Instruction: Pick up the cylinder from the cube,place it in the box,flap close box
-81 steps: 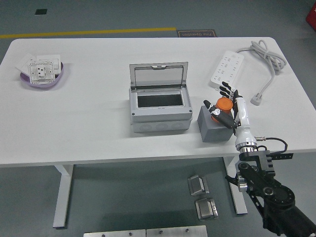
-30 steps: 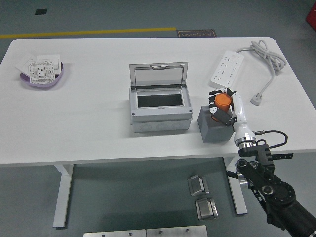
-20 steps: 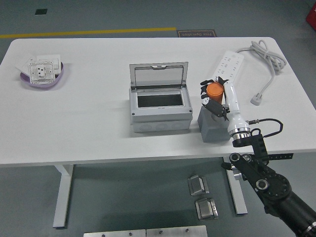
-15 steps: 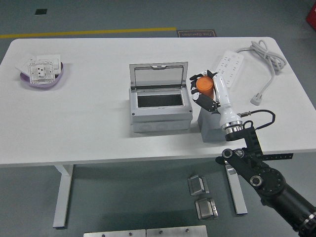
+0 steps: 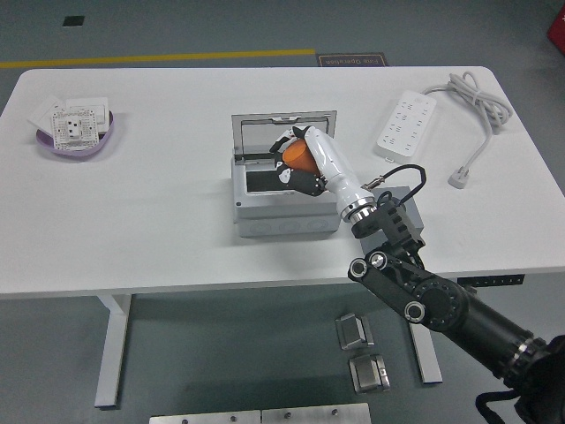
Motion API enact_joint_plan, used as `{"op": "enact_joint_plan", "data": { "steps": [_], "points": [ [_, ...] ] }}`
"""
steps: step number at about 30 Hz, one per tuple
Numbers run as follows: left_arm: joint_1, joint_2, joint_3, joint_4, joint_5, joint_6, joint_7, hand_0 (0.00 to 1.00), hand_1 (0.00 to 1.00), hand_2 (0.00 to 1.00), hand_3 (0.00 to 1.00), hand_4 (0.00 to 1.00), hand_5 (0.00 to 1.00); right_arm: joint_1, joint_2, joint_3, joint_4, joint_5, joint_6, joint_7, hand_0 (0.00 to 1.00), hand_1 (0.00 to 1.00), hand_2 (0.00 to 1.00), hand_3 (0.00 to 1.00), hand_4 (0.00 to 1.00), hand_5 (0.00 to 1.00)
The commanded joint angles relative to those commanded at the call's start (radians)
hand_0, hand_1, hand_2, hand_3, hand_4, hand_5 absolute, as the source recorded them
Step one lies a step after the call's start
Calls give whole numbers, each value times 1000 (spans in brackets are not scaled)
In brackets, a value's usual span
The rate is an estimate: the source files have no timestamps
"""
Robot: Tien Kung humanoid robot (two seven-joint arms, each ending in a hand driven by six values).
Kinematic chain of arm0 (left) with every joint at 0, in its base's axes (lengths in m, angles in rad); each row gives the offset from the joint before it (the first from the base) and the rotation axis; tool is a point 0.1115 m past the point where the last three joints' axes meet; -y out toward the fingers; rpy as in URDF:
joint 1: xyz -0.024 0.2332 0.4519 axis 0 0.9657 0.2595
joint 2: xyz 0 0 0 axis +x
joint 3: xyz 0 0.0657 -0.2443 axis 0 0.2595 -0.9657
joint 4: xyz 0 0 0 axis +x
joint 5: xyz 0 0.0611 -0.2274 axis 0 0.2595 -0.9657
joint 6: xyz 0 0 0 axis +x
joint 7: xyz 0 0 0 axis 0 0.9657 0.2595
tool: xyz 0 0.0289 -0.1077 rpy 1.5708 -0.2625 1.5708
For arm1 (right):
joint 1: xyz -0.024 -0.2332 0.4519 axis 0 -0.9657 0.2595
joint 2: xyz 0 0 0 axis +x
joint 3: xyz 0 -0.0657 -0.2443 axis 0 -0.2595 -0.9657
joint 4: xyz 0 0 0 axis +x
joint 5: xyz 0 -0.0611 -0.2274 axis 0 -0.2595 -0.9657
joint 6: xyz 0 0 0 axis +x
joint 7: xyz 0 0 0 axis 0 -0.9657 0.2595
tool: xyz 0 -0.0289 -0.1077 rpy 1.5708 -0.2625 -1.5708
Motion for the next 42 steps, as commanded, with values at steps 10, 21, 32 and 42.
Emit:
{"op": "enact_joint_plan", "data": {
  "steps": [10,21,32,42],
  "points": [
    [-10,12,27,0,-18,1,2,629,590,551,592,448,99,159,-18,-167,-185,9,37,16,2,155,357,263,2,2],
    [-10,7,11,0,11,-2,5,627,592,552,590,444,101,218,2,-272,-239,-28,110,-10,2,181,372,267,2,2],
    [-12,3,11,0,23,-6,9,627,591,552,589,441,100,252,20,-287,-245,-85,158,-28,379,420,491,383,50,2],
    [-16,5,15,0,27,-7,8,627,590,551,588,439,102,260,20,-293,-252,-88,162,-11,518,583,651,744,519,264]
  ]
}}
